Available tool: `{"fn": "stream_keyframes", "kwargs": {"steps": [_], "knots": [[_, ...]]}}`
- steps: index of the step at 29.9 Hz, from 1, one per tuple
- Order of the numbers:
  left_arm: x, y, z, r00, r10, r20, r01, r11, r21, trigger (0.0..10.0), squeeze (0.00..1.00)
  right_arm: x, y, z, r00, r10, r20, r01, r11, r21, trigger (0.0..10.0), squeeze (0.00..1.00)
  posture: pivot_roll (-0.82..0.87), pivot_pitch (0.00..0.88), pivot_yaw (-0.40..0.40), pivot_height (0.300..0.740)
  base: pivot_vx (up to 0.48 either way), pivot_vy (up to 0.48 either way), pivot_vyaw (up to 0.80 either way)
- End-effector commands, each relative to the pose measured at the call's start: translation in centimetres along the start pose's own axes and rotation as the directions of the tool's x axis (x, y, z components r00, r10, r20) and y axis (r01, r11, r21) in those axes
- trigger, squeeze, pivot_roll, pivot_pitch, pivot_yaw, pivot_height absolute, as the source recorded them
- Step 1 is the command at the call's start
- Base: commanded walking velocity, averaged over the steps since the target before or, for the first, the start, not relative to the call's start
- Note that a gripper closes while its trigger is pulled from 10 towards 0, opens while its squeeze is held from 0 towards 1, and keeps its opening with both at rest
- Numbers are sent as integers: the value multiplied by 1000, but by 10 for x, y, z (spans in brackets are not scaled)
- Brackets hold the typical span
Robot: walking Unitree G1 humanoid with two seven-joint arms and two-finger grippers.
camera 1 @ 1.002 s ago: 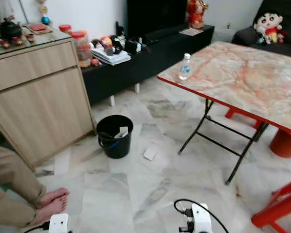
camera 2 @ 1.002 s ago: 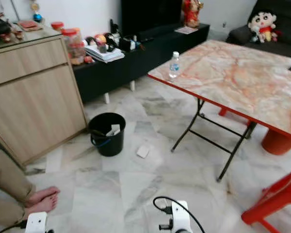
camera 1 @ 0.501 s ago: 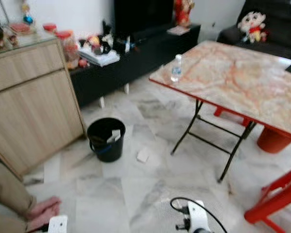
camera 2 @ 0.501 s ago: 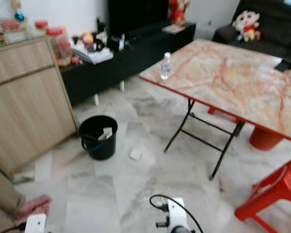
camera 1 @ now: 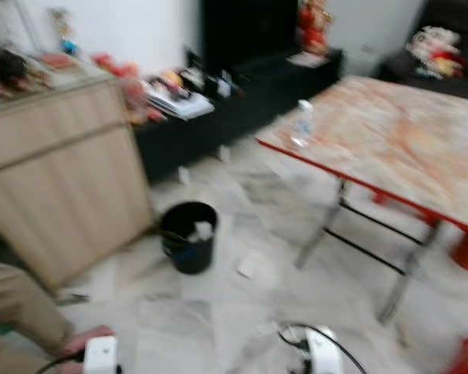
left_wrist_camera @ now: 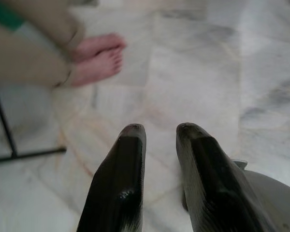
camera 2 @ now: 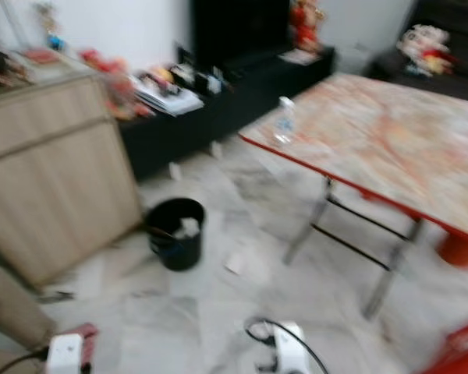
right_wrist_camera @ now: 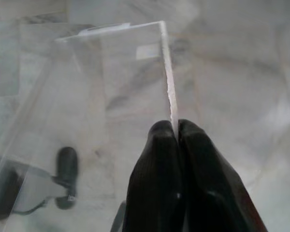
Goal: Picking trash to rubbish bin
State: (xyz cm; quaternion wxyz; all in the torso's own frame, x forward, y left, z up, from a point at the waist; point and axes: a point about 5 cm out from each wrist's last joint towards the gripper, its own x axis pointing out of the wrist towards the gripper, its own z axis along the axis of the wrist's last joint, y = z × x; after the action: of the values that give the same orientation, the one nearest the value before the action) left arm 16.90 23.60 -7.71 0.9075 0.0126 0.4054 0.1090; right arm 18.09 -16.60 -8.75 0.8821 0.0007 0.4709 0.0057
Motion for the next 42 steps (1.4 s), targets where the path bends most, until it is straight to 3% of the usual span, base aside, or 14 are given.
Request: {"fn": "stream_keyframes", "kwargs": {"steps": [1, 7, 12, 30, 36, 42], "knots": [[1, 6, 5, 1000, 22, 1, -22, 1000, 13, 10000, 0, 2, 10, 12, 999, 19, 30, -20, 1000, 9, 10000, 0, 45, 0, -18, 740, 349, 0, 0], [2, 7, 8, 1000, 22, 10, -22, 1000, 17, 10000, 0, 3, 16, 21, 998, 43, 54, -42, 999, -29, 10000, 0, 45, 0, -17, 740, 351, 0, 265], [1, 7, 4, 1000, 25, 2, -25, 1000, 14, 10000, 0, 4, 16, 22, 998, 36, 52, -37, 999, 16, 10000, 0, 42, 0, -19, 740, 351, 0, 476], [1, 8, 5, 1000, 31, 0, -31, 999, 9, 10000, 0, 3, 18, 20, 997, 55, 58, -55, 998, -14, 10000, 0, 42, 0, -15, 740, 353, 0, 0], [1, 9, 4, 999, 32, -2, -32, 999, 10, 10000, 0, 3, 19, 20, 997, 51, 58, -51, 999, -3, 10000, 0, 49, 0, -11, 740, 354, 0, 705], [2, 8, 8, 1000, 27, 6, -27, 999, 17, 10000, 0, 4, 20, 21, 997, 56, 58, -56, 998, 0, 10000, 0, 49, 0, -8, 740, 356, 0, 0]]}}
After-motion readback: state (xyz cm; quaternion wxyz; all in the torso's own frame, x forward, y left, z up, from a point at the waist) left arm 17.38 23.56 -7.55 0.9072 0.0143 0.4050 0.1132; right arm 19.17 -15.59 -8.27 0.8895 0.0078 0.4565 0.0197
